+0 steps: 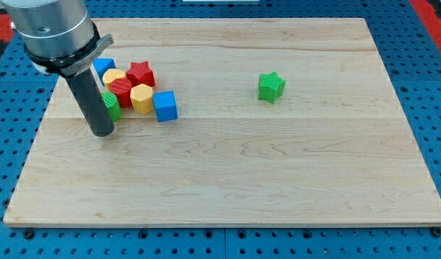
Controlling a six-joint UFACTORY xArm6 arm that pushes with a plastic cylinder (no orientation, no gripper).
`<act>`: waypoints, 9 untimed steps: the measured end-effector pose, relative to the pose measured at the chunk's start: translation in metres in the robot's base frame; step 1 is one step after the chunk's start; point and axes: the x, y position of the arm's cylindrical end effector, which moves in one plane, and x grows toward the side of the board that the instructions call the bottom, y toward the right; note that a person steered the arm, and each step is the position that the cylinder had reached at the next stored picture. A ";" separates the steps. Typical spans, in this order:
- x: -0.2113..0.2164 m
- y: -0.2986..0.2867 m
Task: Push the green circle into the blue cube
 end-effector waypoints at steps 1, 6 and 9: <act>-0.001 -0.013; -0.036 -0.046; -0.046 0.050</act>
